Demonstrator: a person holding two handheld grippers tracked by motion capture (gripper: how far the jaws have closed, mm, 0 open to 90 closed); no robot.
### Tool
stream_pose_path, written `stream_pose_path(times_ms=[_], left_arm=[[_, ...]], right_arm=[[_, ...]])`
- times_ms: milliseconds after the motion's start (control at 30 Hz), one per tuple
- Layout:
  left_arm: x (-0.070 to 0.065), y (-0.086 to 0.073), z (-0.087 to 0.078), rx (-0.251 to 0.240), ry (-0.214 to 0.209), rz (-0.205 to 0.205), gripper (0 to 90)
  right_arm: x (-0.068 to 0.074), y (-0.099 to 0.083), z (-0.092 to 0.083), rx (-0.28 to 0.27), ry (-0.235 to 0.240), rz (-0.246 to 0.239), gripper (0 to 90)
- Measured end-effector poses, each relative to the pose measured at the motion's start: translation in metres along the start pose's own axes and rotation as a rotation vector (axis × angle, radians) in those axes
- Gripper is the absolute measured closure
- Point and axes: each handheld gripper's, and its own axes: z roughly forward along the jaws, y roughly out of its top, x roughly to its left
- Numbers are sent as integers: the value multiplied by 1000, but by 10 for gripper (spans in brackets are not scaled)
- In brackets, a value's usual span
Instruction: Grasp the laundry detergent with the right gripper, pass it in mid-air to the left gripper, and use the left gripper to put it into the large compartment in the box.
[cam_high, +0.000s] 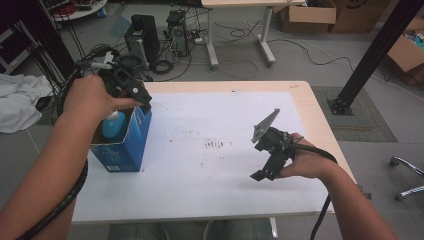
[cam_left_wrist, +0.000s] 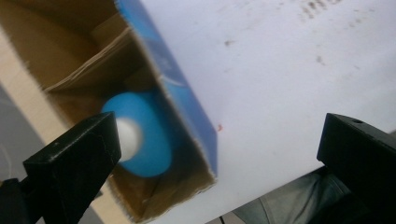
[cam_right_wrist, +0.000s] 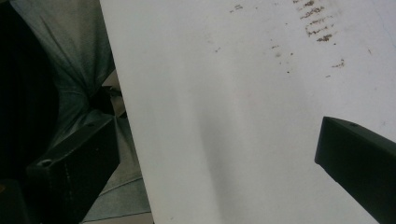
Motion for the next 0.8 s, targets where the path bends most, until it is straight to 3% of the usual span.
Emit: stream_pose_path(times_ms=[167,267,333,400,633,800], left_arm=[[-9,2,-2,-14,-65,84,1],[-14,3,-3,-29,-123,159,1],[-22,4,-4,-35,-117,251,1],[-29,4,-1,-9,-125,330,1],[-50,-2,9,32,-175,547,1],[-65,-8,19,74,-199,674,1]], right_arm=[[-1,1,-3,6,-8,3,0],[0,3,-8,-9,-8,7,0],[-1,4,-10,-10,-7,4,0],[-1,5,-10,1,-5,3,0],[-2,13,-10,33,-4,1,0],[-2,19,-10,56,-7,-11,0]])
